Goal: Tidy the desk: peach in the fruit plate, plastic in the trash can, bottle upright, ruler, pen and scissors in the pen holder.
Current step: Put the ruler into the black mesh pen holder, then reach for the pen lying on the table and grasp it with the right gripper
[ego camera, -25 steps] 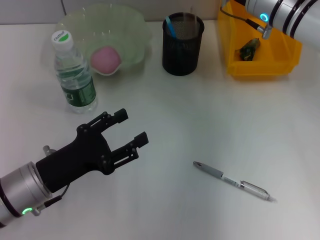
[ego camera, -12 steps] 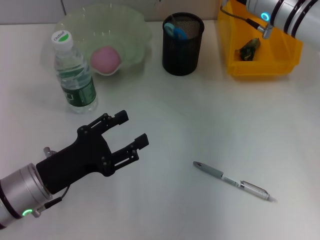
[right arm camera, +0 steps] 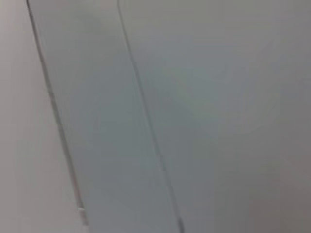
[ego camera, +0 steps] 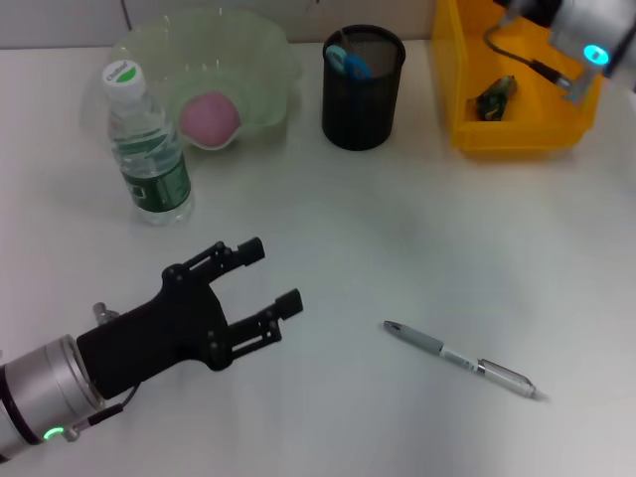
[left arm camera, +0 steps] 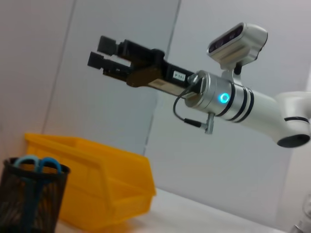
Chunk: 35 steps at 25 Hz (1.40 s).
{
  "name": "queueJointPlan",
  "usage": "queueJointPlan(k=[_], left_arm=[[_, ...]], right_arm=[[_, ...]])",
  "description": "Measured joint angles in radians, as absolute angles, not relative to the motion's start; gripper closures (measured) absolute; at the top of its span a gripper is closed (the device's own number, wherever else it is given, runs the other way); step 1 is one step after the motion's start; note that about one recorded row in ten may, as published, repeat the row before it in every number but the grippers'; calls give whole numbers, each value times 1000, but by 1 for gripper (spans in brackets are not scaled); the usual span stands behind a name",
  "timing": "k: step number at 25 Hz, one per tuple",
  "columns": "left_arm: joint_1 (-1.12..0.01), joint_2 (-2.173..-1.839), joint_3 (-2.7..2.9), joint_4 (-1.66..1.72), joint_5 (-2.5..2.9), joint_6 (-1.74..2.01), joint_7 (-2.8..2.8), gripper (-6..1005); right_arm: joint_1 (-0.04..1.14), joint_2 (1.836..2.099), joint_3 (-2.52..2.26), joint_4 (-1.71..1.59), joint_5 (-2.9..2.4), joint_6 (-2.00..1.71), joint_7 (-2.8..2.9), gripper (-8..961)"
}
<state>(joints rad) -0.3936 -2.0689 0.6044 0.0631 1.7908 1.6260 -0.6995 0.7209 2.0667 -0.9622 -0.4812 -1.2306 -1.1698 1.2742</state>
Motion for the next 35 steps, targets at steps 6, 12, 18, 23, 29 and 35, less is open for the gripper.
queueJointPlan(k=[6,12,18,23,29,35], left_arm=[[-397,-2068,647,88,1792,1630,-714,230],[-393,-2066,681,114,1792,1637,-761,231],[-392,-2068,703,126,1792,1638,-773,231],[-394,-2069,700,129,1792,1637,-774,231],[-397,-2069,698,141,1792,1631,-775,230],[-397,-2066,706,163,1792,1631,-806,230]], right_arm=[[632,2041,-964,-600,-1370,-1330,1442,303],[596,2013,-946,-682,-1547,-1476,1480,303],[594,1997,-811,-759,-1737,-1651,1491,304],[602,1980,-745,-839,-1834,-1792,1478,304],[617,1979,-751,-881,-1928,-1847,1405,305],[679,1971,-773,-892,-2053,-1899,1330,306]])
